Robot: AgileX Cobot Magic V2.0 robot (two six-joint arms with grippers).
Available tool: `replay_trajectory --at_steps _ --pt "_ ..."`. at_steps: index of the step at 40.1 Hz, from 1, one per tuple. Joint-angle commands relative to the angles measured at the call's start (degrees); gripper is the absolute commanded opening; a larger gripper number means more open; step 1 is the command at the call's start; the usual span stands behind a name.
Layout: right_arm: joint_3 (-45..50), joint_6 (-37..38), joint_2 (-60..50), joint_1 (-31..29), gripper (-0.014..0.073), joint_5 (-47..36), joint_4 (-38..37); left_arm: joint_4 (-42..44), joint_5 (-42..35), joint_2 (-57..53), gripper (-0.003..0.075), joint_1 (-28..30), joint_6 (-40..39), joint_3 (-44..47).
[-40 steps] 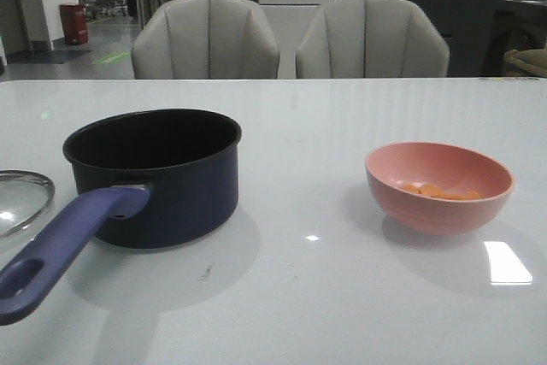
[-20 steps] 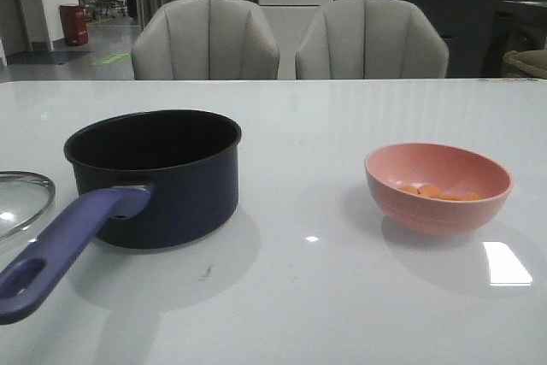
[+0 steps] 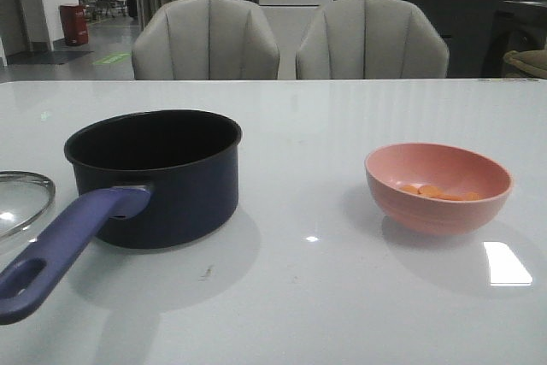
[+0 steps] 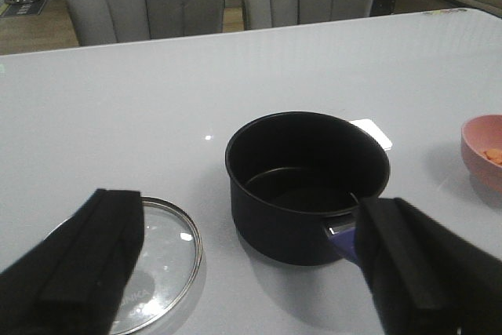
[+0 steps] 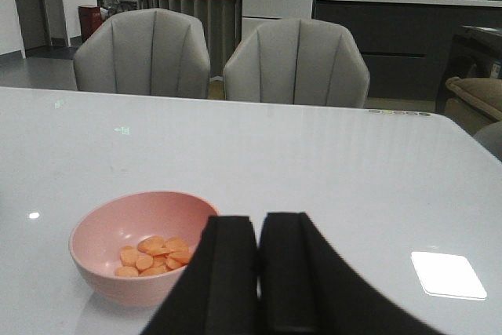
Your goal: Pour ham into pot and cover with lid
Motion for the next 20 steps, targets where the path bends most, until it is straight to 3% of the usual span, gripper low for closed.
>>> replay_trajectory --at_steps 1,10,16,20 --pt "-0.37 -0.32 -1.05 -0.08 0.0161 -4.41 0.12 -0.07 -5.71 -1.72 0.0581 -1.34 0.20 -0.03" --pt "-0.37 -0.32 -1.06 -0.08 0.0161 -5.83 0.12 -1.97 -9.57 -3.95 0.0581 -1.87 0.20 3.16" --pt "-1.11 -0.20 -0.96 -0.08 0.0161 -13.41 0.12 -2.21 -10.33 -3.95 0.0581 -1.87 0.20 3.52" --pt "-5.56 -0.09 1.12 -0.08 0.0161 -7.46 1.13 -2.31 -10.33 -3.95 0.0581 -1.87 0.20 3.52"
